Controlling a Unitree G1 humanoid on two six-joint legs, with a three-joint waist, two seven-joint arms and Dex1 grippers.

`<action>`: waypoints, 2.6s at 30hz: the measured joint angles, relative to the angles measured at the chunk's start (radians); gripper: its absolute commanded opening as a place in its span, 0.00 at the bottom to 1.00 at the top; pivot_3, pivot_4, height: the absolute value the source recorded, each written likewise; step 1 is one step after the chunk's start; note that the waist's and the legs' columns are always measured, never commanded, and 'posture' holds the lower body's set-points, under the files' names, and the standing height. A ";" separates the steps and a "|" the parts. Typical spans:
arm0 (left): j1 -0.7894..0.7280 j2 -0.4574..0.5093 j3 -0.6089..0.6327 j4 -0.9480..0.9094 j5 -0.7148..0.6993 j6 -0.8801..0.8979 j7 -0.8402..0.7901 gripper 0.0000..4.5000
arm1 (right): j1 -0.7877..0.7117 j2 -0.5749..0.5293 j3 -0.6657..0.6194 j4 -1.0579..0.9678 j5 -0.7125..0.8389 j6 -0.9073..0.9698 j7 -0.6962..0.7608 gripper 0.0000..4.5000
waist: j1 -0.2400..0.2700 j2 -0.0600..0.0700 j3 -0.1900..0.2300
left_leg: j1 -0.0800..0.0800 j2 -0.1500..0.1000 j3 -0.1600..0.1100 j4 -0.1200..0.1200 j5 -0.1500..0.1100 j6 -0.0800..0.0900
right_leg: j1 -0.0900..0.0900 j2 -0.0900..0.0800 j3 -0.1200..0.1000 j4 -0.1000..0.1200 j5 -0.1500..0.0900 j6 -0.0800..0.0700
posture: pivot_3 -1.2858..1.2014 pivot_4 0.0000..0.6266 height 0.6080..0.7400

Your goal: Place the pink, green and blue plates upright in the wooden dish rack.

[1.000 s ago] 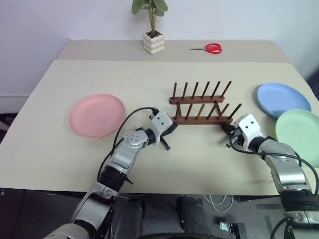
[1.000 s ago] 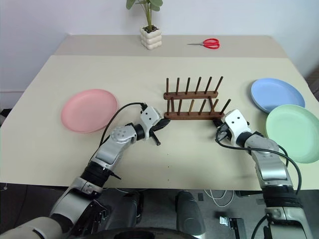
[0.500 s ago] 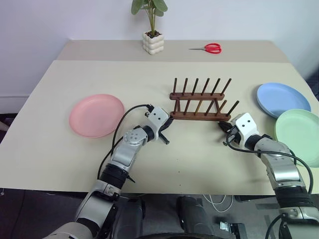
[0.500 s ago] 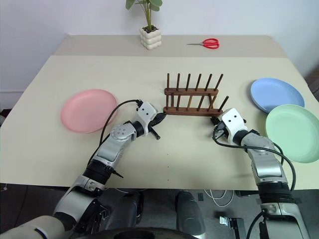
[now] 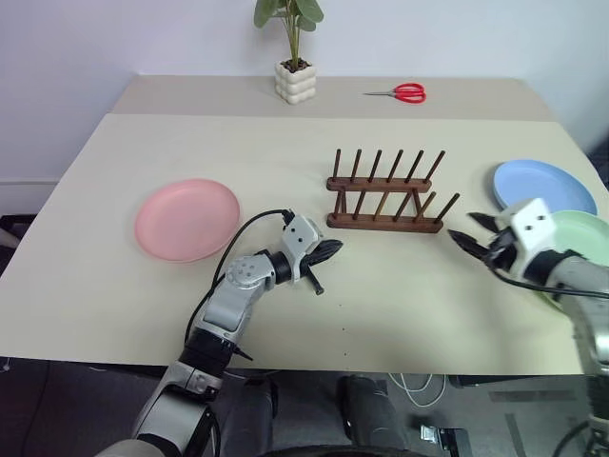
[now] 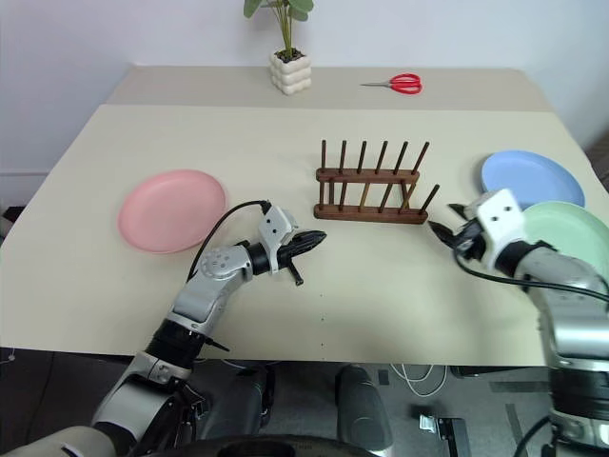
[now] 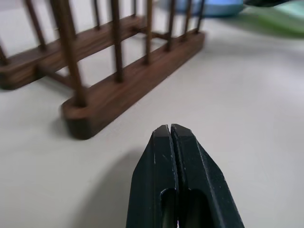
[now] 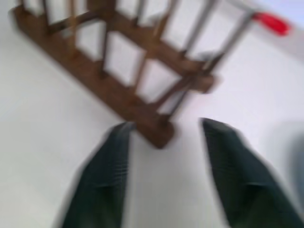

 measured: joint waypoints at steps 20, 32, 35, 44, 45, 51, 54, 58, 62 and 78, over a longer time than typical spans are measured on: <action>-0.032 -0.037 -0.099 0.012 -0.087 -0.012 -0.245 0.00 | 0.319 -0.003 -0.194 -0.145 -0.006 0.245 -0.095 0.99 | -0.009 0.001 -0.001 | 0.000 0.000 0.001 0.000 0.000 0.000 | 0.000 0.000 0.001 0.000 -0.001 -0.002 | 0.52 0.24 0.92; 0.000 0.017 -0.081 -0.040 -0.086 -0.006 -0.204 0.00 | 0.178 -0.031 -0.099 -0.052 -0.042 0.186 -0.090 0.99 | -0.004 0.001 -0.001 | 0.000 0.000 0.001 0.000 0.000 0.000 | 0.000 0.000 0.001 0.000 -0.001 -0.002 | 0.52 0.24 0.92; 0.013 0.022 -0.082 -0.049 -0.087 -0.002 -0.198 0.00 | 0.163 -0.031 -0.085 -0.033 -0.051 0.181 -0.088 0.99 | -0.004 0.001 -0.001 | 0.000 0.000 0.001 0.000 0.000 0.000 | 0.000 0.000 0.001 0.000 -0.001 -0.002 | 0.52 0.24 0.92; 0.031 0.076 -0.029 -0.150 -0.116 0.048 -0.157 0.00 | 0.141 -0.043 -0.064 -0.157 0.016 0.062 0.051 0.99 | -0.011 0.001 0.000 | 0.000 0.001 0.001 -0.001 0.000 0.000 | -0.002 0.001 0.001 0.000 0.000 0.000 | 0.52 0.24 0.92; 0.033 0.095 -0.005 -0.174 -0.129 0.066 -0.150 0.00 | 0.152 -0.048 -0.065 -0.195 0.037 0.054 0.081 0.99 | -0.012 0.001 0.000 | 0.000 0.001 0.000 -0.002 0.000 0.000 | -0.002 0.001 0.001 0.001 0.001 0.002 | 0.52 0.24 0.92; 0.093 0.298 0.389 -0.323 -0.286 0.214 -0.017 0.62 | 0.130 -0.113 0.013 -0.404 0.240 0.138 0.249 1.00 | -0.012 -0.001 0.000 | 0.001 0.002 0.000 -0.001 0.000 0.000 | -0.001 0.001 0.000 0.001 -0.001 -0.001 | 0.52 0.24 0.92; 0.092 0.327 0.492 -0.327 -0.304 0.233 0.049 0.94 | 0.057 -0.106 0.104 -0.422 0.266 0.142 0.256 1.00 | 0.000 -0.001 0.000 | -0.001 0.000 0.000 0.001 0.000 0.000 | 0.000 0.000 -0.001 -0.001 -0.001 -0.001 | 0.52 0.24 0.92; 0.082 0.366 0.530 -0.275 -0.196 0.302 0.267 0.99 | -0.150 -0.031 0.247 -0.389 0.265 0.132 0.257 1.00 | -0.009 -0.007 0.002 | 0.000 0.001 -0.001 0.001 0.000 0.000 | -0.001 0.001 -0.001 0.000 -0.001 -0.001 | 0.52 0.24 0.92; 0.057 0.379 0.595 -0.255 -0.148 0.470 0.451 0.99 | -0.234 0.005 0.352 -0.310 0.225 0.084 0.289 1.00 | -0.007 -0.009 0.002 | -0.002 0.001 -0.002 -0.001 0.000 0.000 | -0.003 0.000 -0.003 0.000 0.001 0.003 | 0.52 0.24 0.92; -0.023 0.402 0.631 -0.042 -0.117 0.726 0.586 0.58 | -0.265 0.075 0.439 -0.213 0.178 -0.008 0.317 1.00 | -0.008 -0.009 0.002 | -0.002 0.001 -0.003 -0.002 0.000 0.000 | -0.003 0.000 -0.004 0.001 0.001 0.003 | 0.52 0.24 0.92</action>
